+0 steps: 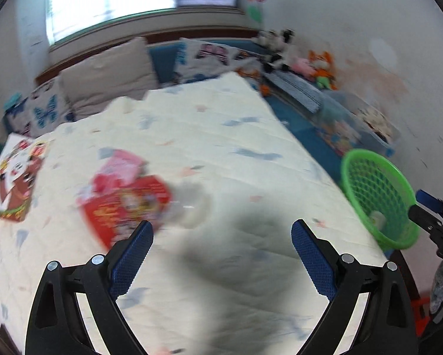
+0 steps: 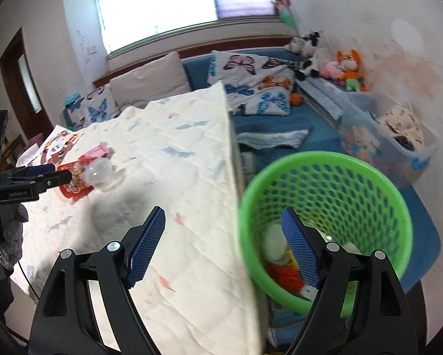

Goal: Collect trash
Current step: 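Withdraw both grippers from the basket toward the red printed cup, then grasp the rim of the red printed cup with the left gripper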

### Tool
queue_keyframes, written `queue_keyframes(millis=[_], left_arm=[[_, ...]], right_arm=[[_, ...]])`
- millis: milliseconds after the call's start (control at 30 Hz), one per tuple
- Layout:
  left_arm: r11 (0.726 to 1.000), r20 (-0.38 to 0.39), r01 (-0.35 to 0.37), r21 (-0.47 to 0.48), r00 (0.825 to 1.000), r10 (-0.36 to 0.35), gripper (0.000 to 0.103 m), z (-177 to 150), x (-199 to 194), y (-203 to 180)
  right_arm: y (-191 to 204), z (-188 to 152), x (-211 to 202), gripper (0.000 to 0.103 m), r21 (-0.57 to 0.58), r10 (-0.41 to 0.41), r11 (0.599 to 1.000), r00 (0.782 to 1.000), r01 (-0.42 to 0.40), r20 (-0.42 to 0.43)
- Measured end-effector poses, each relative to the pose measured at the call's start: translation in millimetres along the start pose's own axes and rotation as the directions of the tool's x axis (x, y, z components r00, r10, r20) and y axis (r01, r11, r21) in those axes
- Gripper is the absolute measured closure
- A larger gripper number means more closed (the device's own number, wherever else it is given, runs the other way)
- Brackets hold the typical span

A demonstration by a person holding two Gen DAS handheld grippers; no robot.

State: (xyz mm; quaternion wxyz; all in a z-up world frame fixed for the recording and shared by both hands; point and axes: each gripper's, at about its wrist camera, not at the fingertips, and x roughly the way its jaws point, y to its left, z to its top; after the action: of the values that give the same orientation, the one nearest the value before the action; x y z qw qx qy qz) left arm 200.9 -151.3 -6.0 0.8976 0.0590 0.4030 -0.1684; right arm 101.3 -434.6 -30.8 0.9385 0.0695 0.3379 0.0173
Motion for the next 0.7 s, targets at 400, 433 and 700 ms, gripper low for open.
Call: queue_keyframes(millis=[400,433,700], left_arm=[[0.97,-0.012,-0.076,-0.229,0.997,0.075,0.02,-14,8,103],[0.968,-0.014,-0.066,-0.241,0.998,0.064,0.023,-15,11,107],[0.954,-0.026,0.033,-0.297,0.999,-0.043,0.033,-16,37,121]], right_arm=[[63,14,34,0.022,-0.093,0.079,0.992,0.996,-0.082,-0.039],[67,14,36,0.022,-0.097,0.083,0.992,0.996,-0.087,-0.044],[96,18,59,0.022,-0.139,0.112,0.983,0.99,-0.123,-0.085]])
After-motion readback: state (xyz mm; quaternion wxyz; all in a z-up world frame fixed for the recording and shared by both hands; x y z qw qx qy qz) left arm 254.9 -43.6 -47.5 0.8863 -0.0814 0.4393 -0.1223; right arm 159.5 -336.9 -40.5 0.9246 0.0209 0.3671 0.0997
